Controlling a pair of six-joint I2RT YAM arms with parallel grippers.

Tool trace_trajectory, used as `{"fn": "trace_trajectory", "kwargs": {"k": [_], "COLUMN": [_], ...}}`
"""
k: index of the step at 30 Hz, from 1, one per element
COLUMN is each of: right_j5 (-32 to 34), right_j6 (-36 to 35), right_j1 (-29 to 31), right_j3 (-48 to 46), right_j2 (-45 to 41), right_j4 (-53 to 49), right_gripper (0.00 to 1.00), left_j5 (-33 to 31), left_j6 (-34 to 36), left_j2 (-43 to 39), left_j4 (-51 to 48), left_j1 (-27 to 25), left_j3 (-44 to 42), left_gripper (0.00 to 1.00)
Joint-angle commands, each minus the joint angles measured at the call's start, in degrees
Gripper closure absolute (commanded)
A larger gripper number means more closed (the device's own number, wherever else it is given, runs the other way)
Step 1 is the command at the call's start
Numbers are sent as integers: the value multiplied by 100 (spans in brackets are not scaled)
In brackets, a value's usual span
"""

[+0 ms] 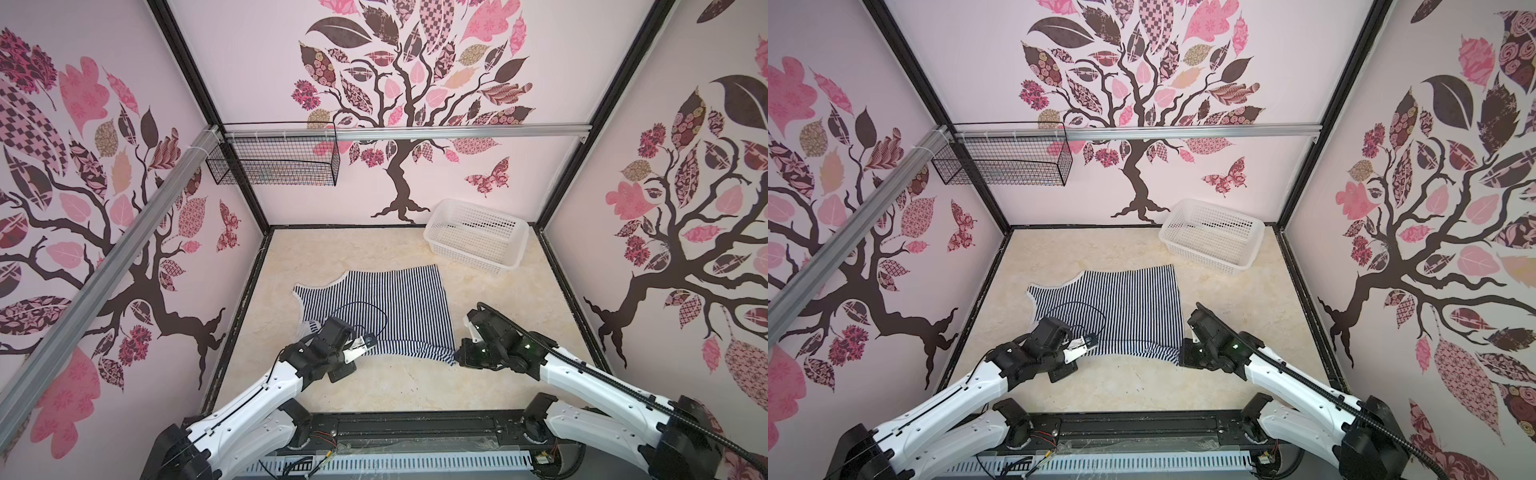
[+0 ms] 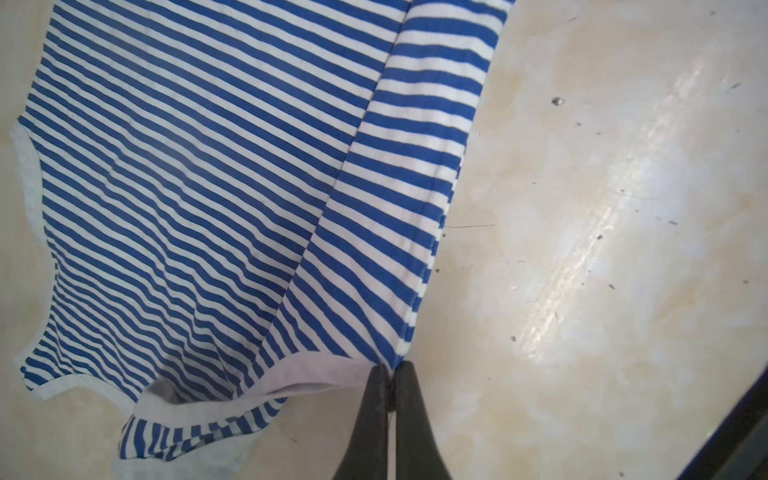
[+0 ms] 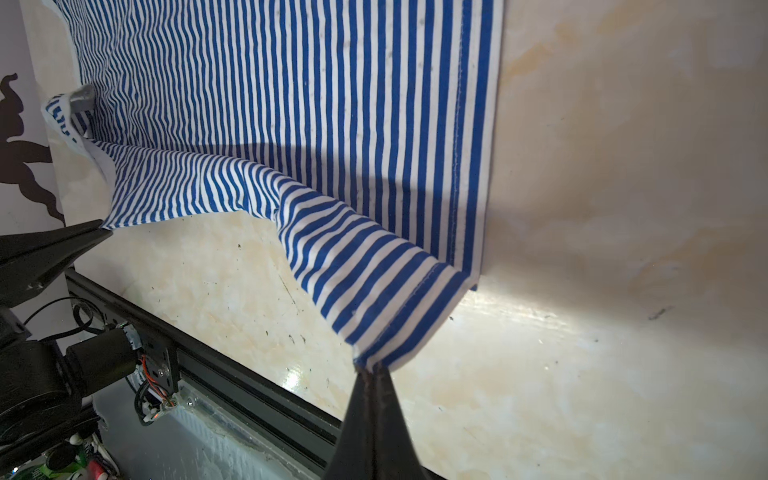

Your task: Fold and stack the tank tops

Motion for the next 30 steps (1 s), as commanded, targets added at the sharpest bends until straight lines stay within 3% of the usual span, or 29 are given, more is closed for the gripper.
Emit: {"fn": "trace_trajectory", "kwargs": {"k": [1, 7, 13, 19, 30], "right_j5": [-6, 85, 89, 70, -44], "right_j6": [114, 195, 265, 285, 246], "right_j1": [125, 213, 209, 212, 218], "right_j3": [134, 23, -116, -192, -333], "right_j2": [-125, -367, -532, -576, -602], "right_j4": [-249, -473, -555, -594, -634], "right_gripper": [100, 100, 100, 100, 100], "left_j5": [119, -80, 266, 655, 976], "left_j6": [78, 118, 177, 318, 640], "left_j2": [-140, -536, -1209, -1026, -578], "left_j4": [-497, -826, -1265, -1933, -2288], "left_j1": [-20, -11, -21, -20, -17], "left_j3": [25, -11, 322, 627, 742], "left_gripper": [100, 100, 100, 100, 96]}}
